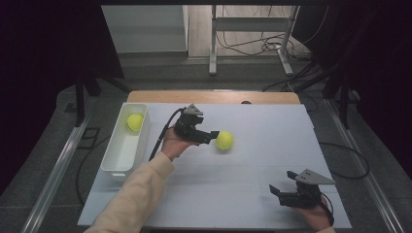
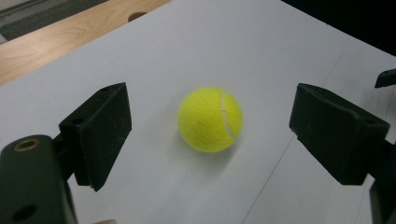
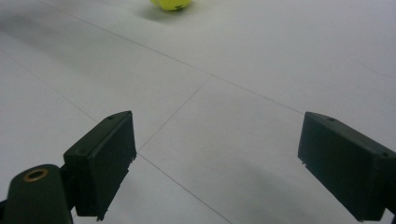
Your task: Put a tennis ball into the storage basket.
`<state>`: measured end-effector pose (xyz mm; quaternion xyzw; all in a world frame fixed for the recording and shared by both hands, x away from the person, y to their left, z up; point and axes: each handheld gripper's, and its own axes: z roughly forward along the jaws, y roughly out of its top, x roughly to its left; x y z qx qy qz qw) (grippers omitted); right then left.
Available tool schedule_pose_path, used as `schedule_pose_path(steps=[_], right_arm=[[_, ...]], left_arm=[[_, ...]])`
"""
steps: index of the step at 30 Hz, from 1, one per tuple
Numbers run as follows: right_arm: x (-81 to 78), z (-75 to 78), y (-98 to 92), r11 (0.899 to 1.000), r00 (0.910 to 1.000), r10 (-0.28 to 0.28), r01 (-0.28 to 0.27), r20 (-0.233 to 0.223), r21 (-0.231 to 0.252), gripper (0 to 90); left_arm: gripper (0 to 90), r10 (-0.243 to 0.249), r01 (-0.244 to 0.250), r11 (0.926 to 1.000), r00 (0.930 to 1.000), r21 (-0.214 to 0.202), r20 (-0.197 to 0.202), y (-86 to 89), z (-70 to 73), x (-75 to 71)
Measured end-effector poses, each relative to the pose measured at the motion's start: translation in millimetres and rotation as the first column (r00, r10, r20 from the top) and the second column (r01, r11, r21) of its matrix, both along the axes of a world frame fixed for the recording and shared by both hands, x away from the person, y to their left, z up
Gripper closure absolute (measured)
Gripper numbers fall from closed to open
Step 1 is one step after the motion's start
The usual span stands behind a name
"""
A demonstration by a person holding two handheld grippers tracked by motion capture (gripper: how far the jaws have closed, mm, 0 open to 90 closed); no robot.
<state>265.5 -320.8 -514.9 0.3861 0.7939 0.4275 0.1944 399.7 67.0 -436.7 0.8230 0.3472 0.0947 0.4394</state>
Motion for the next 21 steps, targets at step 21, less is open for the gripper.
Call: schedule_pose_path(steps=[21], right_arm=[[1.9, 0.0, 0.6, 1.0, 1.0, 0.008, -0.008, 0.0, 0.0, 11.4]], left_arm=[[13.0, 0.005, -0.003, 0.9995, 0.9982, 0.033, -0.06, -15.9, -22.5, 16.6]])
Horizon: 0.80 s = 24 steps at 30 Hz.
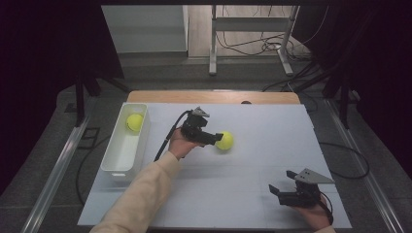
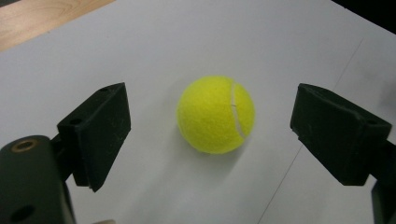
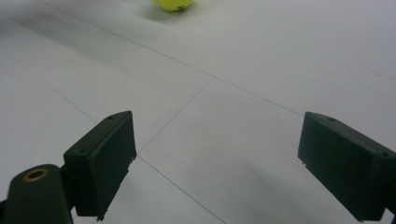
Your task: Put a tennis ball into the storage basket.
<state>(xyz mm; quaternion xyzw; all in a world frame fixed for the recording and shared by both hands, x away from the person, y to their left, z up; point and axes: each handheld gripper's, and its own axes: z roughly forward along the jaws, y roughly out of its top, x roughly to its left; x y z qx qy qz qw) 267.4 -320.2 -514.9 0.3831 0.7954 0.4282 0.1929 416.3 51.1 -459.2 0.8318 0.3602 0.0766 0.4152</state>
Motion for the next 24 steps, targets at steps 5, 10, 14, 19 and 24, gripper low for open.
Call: schedule_pose_path(steps=[5, 10, 14, 19, 24], right_arm=[[0.2, -0.2, 0.1, 1.0, 1.0, 0.0, 0.0, -0.001, -0.001, 11.4], [0.3, -0.5, 0.3, 1.0, 1.0, 0.001, -0.001, -0.001, 0.0, 11.4], [0.5, -0.5, 0.4, 1.0, 1.0, 0.0, 0.0, -0.001, 0.001, 11.4], [0.3, -0.5, 0.4, 1.0, 1.0, 0.002, -0.002, -0.003, -0.002, 11.4], [0.2, -0.7, 0.3, 1.0, 1.0, 0.003, -0.003, -0.003, 0.0, 11.4]], left_arm=[[13.0, 0.002, -0.002, 1.0, 1.0, 0.006, -0.009, -3.2, -4.2, 2.9], [13.0, -0.002, 0.003, 0.9999, 0.9999, 0.016, -0.015, -6.2, -7.5, 5.4], [12.9, -0.004, 0.004, 0.9998, 0.9997, 0.019, -0.024, -9.5, -10.0, 7.1], [12.5, -0.011, 0.012, 0.9995, 0.9995, 0.03, -0.031, -13.5, -14.2, 9.5], [11.7, -0.012, 0.013, 0.9992, 0.9987, 0.038, -0.049, -19.0, -20.3, 13.1]])
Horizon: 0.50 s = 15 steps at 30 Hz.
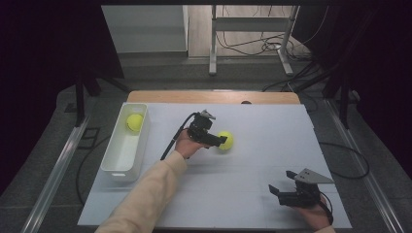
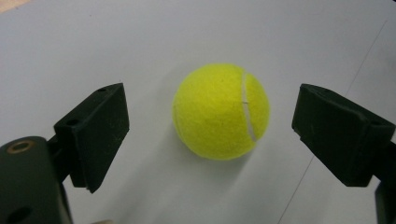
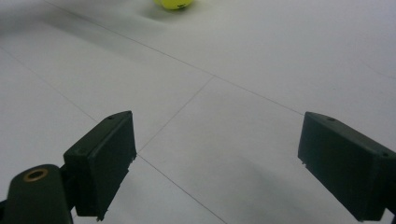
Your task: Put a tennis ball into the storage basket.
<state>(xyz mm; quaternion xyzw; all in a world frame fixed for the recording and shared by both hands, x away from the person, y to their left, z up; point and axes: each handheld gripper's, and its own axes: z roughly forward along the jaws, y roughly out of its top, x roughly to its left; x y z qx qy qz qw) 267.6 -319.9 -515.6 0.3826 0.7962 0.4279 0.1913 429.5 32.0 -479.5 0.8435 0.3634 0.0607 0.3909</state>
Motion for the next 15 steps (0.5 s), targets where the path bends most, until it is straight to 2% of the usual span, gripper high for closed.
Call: schedule_pose_path(steps=[15], right_arm=[[0.2, 0.2, -0.6, 1.0, 1.0, 0.001, -0.001, 0.0, 0.0, 11.4]], left_arm=[[10.2, -0.021, 0.021, 0.9995, 0.9993, 0.024, -0.03, -15.2, -11.5, 4.9]])
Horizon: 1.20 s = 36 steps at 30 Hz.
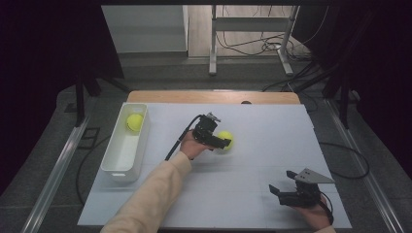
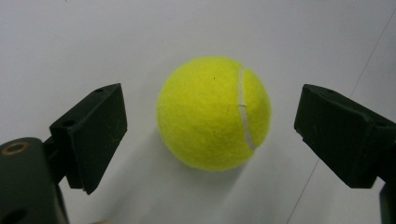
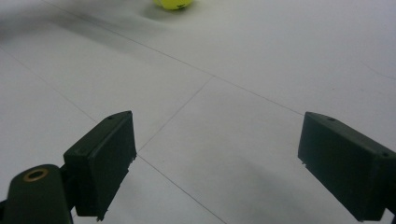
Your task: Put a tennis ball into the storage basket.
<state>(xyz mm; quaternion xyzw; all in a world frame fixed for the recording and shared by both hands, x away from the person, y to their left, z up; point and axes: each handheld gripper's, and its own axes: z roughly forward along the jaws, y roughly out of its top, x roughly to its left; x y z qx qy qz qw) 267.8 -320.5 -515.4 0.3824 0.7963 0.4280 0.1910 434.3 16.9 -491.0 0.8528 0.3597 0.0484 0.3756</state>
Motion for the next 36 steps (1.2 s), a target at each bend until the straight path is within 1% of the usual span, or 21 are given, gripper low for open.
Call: schedule_pose_path(steps=[9, 14, 22, 24, 25, 27, 28, 30, 32, 36], right_arm=[[0.0, -0.5, 0.6, 1.0, 1.0, 0.004, -0.004, -0.003, 0.0, 11.4], [0.1, -0.8, 1.0, 1.0, 1.0, 0.007, -0.007, -0.007, -0.001, 11.4], [0.0, -0.7, 1.1, 1.0, 1.0, 0.008, -0.008, -0.006, 0.0, 11.4], [0.0, -0.7, 1.0, 1.0, 1.0, 0.008, -0.008, -0.006, 0.0, 11.4], [-0.1, -0.7, 0.9, 1.0, 1.0, 0.007, -0.007, -0.006, 0.0, 11.4], [0.0, -0.7, 0.8, 1.0, 1.0, 0.007, -0.007, -0.006, 0.0, 11.4], [0.0, -0.7, 0.8, 1.0, 1.0, 0.007, -0.007, -0.006, 0.0, 11.4], [-0.1, -0.6, 0.8, 1.0, 1.0, 0.007, -0.007, -0.005, 0.0, 11.4], [-0.1, -0.7, 0.9, 1.0, 1.0, 0.007, -0.007, -0.005, -0.001, 11.4], [-0.2, -0.6, 0.8, 1.0, 1.0, 0.006, -0.006, -0.005, 0.0, 11.4]], left_arm=[[9.8, 0.004, -0.004, 1.0, 0.9999, 0.009, -0.011, -5.8, -6.6, 3.8], [9.3, 0.005, -0.004, 0.9996, 0.9996, 0.026, -0.027, -8.9, -13.3, 7.2], [10.1, 0.001, 0.0, 0.9992, 0.9991, 0.04, -0.041, -13.0, -18.9, 9.5], [12.9, -0.005, 0.006, 0.999, 0.9993, 0.044, -0.038, -13.5, -19.2, 9.1], [15.8, -0.009, 0.01, 0.999, 0.9993, 0.044, -0.037, -13.4, -19.1, 8.9], [23.7, -0.02, 0.021, 0.9994, 0.9991, 0.026, -0.039, -13.4, -18.3, 7.9], [25.0, -0.025, 0.026, 0.999, 0.9992, 0.037, -0.032, -13.8, -17.5, 7.4], [25.8, -0.028, 0.029, 0.9982, 0.9994, 0.053, -0.021, -15.1, -16.6, 6.0], [26.0, -0.03, 0.031, 0.9978, 0.9994, 0.059, -0.016, -15.7, -15.9, 4.9], [26.1, -0.034, 0.035, 0.9975, 0.9993, 0.061, -0.014, -15.7, -14.6, 3.8]])
